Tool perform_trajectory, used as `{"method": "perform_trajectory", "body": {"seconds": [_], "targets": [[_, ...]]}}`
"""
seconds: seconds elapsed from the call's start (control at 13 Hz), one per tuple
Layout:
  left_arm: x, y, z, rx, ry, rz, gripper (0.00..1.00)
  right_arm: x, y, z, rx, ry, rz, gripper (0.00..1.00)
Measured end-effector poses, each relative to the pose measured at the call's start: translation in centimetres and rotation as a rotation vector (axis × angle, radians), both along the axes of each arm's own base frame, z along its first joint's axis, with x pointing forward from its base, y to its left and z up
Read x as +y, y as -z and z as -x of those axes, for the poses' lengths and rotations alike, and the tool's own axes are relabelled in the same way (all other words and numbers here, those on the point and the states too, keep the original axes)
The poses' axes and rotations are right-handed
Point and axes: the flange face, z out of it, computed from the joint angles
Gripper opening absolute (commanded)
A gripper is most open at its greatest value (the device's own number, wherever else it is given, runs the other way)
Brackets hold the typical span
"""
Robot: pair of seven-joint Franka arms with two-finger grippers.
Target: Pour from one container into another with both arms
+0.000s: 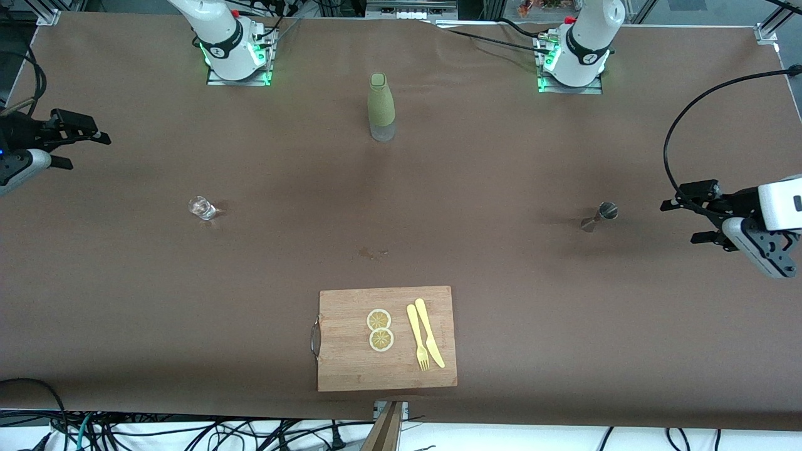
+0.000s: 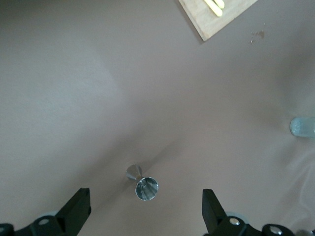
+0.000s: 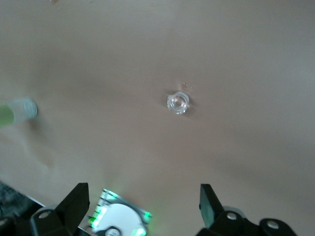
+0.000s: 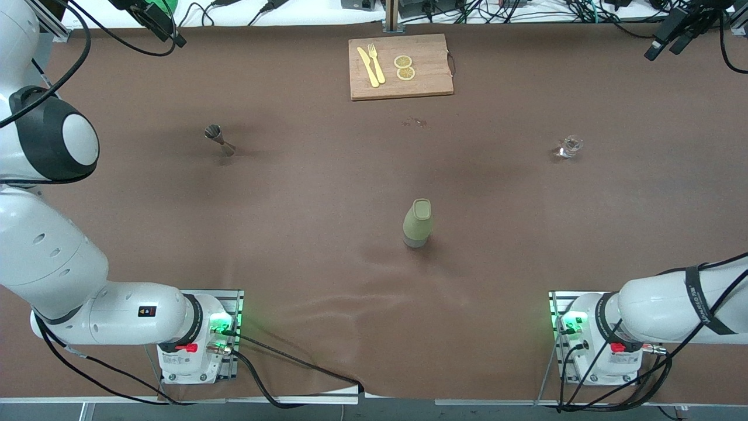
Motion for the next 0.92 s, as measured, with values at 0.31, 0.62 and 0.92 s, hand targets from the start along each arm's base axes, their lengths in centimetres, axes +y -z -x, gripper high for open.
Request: {"method": "perform_trajectory", "body": {"seconds": [0.31, 0.62, 0.92], "targets": [[-0.8, -4.9, 1.5, 0.04, -0.272, -0.053, 1.0, 4.5, 0.9, 0.2, 0.019, 0.206, 0.163, 1.0], [-6.1, -8.4, 2.9, 0.12, -0.415, -0.23, 1.0, 6.4, 1.2, -0.1, -0.102, 0.213, 0.227, 1.0], [-7.8, -9.0, 3.9, 0.16, -0.421, -0.354, 1.0, 5.6, -2.0, 1.0, -0.151, 0.414, 0.233, 1.0]]}}
